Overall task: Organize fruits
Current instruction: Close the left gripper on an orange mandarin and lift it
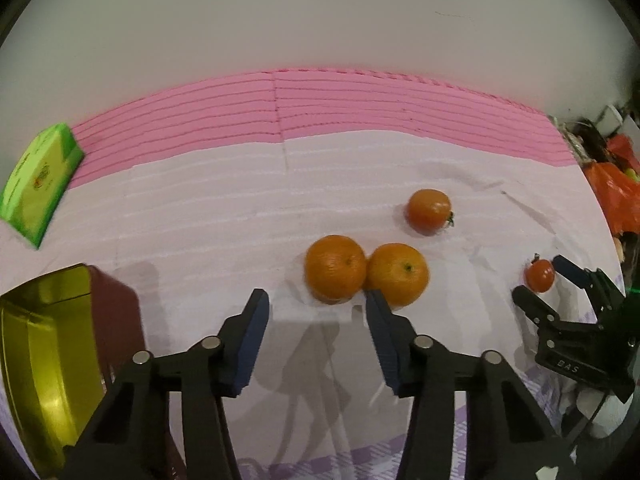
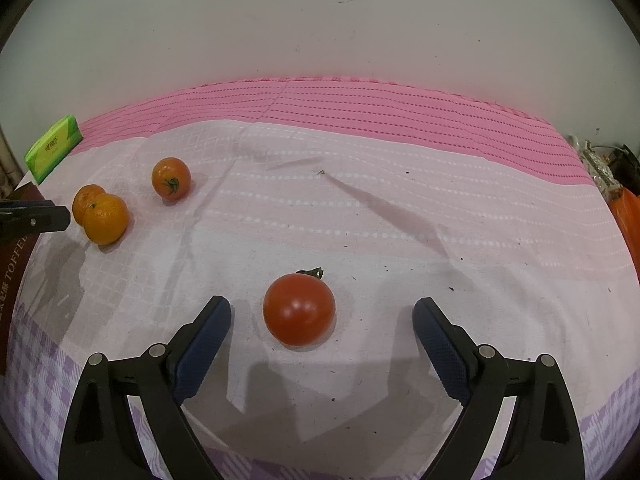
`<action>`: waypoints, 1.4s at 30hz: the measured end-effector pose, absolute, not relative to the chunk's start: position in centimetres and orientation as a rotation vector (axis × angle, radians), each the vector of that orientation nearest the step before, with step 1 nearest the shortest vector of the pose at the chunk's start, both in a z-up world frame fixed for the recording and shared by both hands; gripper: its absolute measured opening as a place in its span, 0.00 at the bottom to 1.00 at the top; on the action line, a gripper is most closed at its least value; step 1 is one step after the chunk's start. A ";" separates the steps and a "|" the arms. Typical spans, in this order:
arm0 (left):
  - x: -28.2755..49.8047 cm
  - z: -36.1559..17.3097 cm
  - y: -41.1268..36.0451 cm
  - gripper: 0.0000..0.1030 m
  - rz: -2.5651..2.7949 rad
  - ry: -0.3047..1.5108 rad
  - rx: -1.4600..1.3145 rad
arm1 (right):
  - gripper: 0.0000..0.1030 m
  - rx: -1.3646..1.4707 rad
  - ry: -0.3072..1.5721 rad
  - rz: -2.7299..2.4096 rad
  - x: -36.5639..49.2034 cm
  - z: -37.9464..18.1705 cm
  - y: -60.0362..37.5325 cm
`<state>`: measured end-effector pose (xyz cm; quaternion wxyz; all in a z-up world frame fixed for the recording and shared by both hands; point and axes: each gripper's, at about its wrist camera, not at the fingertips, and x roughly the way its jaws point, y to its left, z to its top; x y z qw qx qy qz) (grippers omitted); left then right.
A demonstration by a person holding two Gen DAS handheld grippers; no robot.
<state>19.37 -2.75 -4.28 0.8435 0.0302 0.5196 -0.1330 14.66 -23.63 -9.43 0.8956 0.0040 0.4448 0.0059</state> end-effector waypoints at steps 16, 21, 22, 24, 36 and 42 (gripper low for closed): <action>21.7 -5.8 -3.9 0.34 -0.310 1.104 0.049 | 0.91 0.010 0.922 0.009 14.6 -9.5 -23.7; 21.4 -6.0 -4.3 0.32 -0.301 1.101 0.094 | 0.92 0.010 0.922 0.010 14.7 -9.5 -23.8; 21.2 -6.0 -4.4 0.32 -0.300 1.100 0.106 | 0.92 0.009 0.923 0.011 14.7 -9.5 -23.7; 20.9 -6.0 -4.4 0.32 -0.297 1.098 0.122 | 0.92 0.009 0.923 0.010 14.7 -9.5 -23.6; 18.5 -5.2 -3.2 0.31 -0.263 1.131 0.093 | 0.93 0.008 0.923 0.012 14.8 -9.6 -23.7; 15.7 -3.7 -2.2 0.31 -0.250 1.131 0.055 | 0.94 0.009 0.923 0.012 14.8 -9.6 -23.7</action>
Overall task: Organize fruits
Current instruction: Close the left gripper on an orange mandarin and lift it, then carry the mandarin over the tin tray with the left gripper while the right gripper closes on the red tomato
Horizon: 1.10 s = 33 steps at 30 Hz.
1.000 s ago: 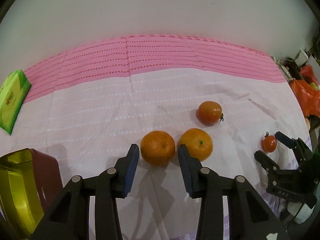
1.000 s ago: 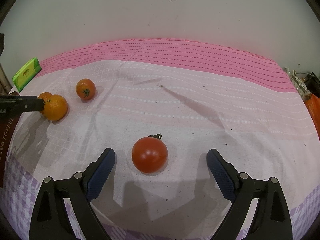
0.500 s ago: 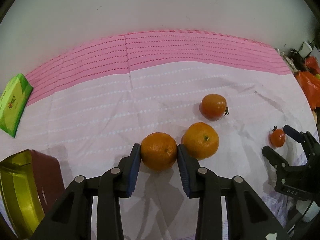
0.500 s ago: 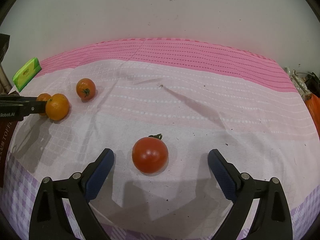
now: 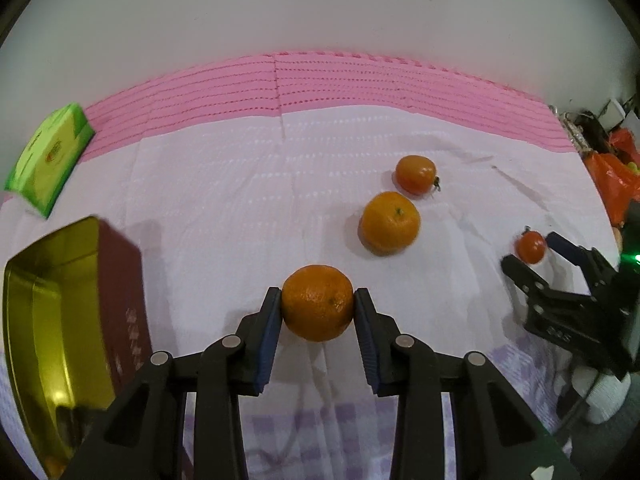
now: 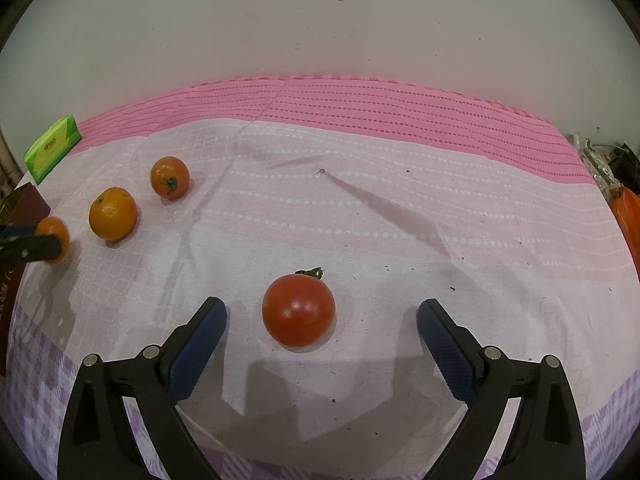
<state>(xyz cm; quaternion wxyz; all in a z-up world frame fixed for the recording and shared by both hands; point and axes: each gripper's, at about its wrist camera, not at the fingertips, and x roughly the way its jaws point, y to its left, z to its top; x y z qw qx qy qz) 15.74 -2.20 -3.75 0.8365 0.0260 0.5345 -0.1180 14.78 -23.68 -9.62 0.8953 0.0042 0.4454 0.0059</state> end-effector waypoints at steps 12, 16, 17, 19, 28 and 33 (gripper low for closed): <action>11.2 0.8 3.3 0.31 -0.200 1.074 -0.019 | 0.95 0.010 0.924 0.009 14.8 -9.7 -23.8; 10.2 1.7 6.7 0.31 -0.139 1.059 -0.047 | 0.95 0.010 0.925 0.009 14.8 -9.8 -23.8; 10.0 1.9 7.4 0.31 -0.125 1.057 -0.051 | 0.95 0.010 0.925 0.009 14.7 -9.8 -23.7; 9.5 2.3 9.3 0.31 -0.086 1.049 -0.058 | 0.95 0.011 0.925 0.008 14.8 -9.8 -23.8; 7.2 1.6 15.9 0.32 0.057 1.068 -0.104 | 0.95 0.011 0.925 0.008 14.8 -9.8 -23.8; 6.0 0.6 18.6 0.32 0.112 1.091 -0.143 | 0.96 0.011 0.926 0.007 14.8 -9.8 -23.8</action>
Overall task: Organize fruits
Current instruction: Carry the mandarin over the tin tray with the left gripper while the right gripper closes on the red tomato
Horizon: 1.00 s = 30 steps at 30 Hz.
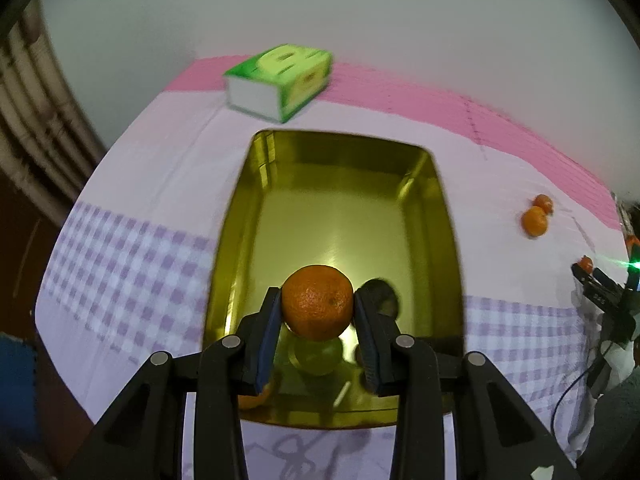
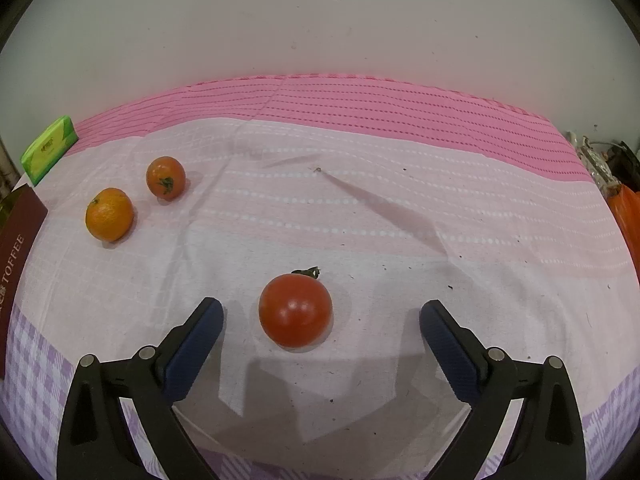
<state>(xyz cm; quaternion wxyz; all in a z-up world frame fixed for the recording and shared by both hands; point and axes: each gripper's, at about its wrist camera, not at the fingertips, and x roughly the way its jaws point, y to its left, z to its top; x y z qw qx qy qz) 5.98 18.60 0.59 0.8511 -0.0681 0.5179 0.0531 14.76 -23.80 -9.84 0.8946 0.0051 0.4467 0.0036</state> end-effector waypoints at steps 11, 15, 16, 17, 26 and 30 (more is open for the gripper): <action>4.7 -0.9 20.1 0.32 0.142 1.124 -0.178 | 0.97 0.014 0.930 0.004 14.6 -9.8 -23.9; 4.7 -1.6 20.3 0.32 0.138 1.137 -0.190 | 0.97 0.017 0.933 0.008 15.0 -9.9 -23.9; 4.7 -1.8 20.3 0.32 0.137 1.140 -0.190 | 0.98 0.019 0.935 0.009 15.2 -9.8 -24.1; 4.6 -2.0 20.4 0.32 0.138 1.143 -0.190 | 0.98 0.020 0.937 0.009 15.2 -9.8 -24.2; 4.5 -3.0 21.6 0.32 0.143 1.155 -0.227 | 1.00 0.021 0.970 0.010 15.1 -9.7 -24.8; 4.4 -3.1 21.9 0.32 0.147 1.159 -0.242 | 0.99 0.036 0.961 0.005 14.6 -9.4 -24.9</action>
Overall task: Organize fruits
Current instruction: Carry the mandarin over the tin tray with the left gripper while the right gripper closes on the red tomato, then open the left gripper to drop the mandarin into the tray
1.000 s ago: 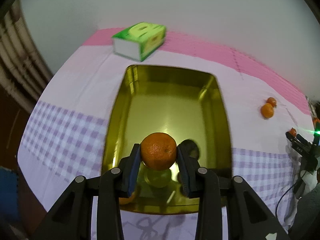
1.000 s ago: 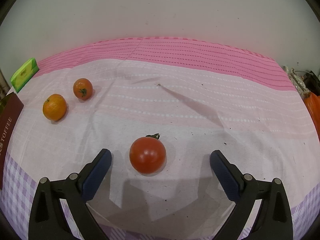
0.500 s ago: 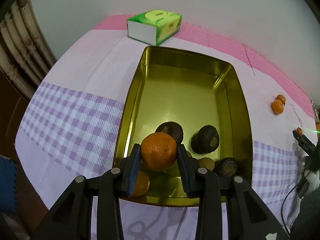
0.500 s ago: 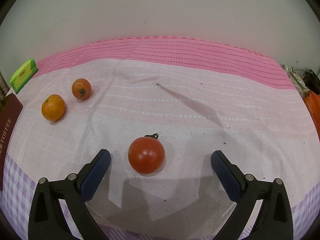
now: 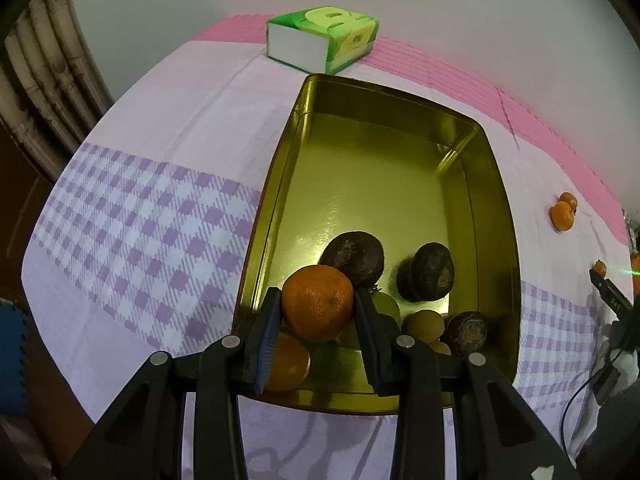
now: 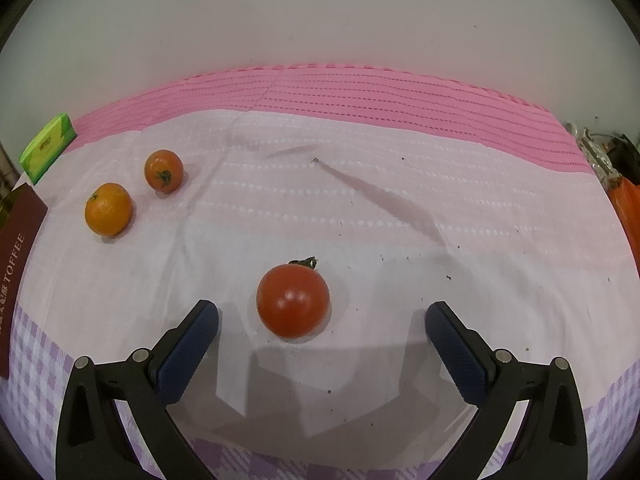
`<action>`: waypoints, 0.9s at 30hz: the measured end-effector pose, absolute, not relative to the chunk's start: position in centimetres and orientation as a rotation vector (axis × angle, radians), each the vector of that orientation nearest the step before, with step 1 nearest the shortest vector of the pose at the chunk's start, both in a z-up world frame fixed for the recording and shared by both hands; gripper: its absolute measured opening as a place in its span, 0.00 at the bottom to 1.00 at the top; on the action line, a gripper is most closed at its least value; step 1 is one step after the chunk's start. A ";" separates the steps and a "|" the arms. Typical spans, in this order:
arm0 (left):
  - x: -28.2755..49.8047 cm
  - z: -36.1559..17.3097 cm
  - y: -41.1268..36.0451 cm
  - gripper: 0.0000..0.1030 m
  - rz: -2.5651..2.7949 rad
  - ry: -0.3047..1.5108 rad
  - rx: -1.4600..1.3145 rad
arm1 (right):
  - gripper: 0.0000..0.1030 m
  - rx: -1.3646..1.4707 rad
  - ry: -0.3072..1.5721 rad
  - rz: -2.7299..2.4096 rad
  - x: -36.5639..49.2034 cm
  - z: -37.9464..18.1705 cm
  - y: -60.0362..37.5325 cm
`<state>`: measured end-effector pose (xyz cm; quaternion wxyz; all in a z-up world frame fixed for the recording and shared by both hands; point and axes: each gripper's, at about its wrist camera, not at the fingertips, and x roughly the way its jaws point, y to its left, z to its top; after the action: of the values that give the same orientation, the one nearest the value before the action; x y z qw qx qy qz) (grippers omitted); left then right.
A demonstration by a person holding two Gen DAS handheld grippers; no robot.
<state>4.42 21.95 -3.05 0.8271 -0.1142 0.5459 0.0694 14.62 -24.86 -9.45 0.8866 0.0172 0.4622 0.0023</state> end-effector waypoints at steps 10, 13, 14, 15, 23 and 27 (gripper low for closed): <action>4.2 -3.2 22.3 0.33 0.154 1.162 -0.259 | 0.61 0.016 0.923 0.002 13.7 -8.7 -24.1; 4.1 -3.2 22.3 0.33 0.155 1.164 -0.260 | 0.58 -0.007 0.923 0.001 13.7 -8.5 -23.4; 4.1 -3.2 22.3 0.33 0.155 1.164 -0.261 | 0.57 -0.013 0.923 -0.006 13.7 -8.6 -23.2; 4.1 -3.2 22.2 0.33 0.156 1.165 -0.263 | 0.56 -0.014 0.922 -0.009 13.8 -8.5 -23.0; 4.1 -3.2 22.2 0.33 0.154 1.169 -0.278 | 0.31 0.008 0.940 0.010 13.8 -8.0 -22.6; 4.1 -3.2 22.4 0.33 0.149 1.169 -0.286 | 0.31 0.024 0.944 0.014 13.6 -7.9 -22.8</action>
<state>4.13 22.35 -3.21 0.8218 -0.1344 0.5493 0.0702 13.63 -22.80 -7.87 0.8905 0.0117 0.4547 0.0069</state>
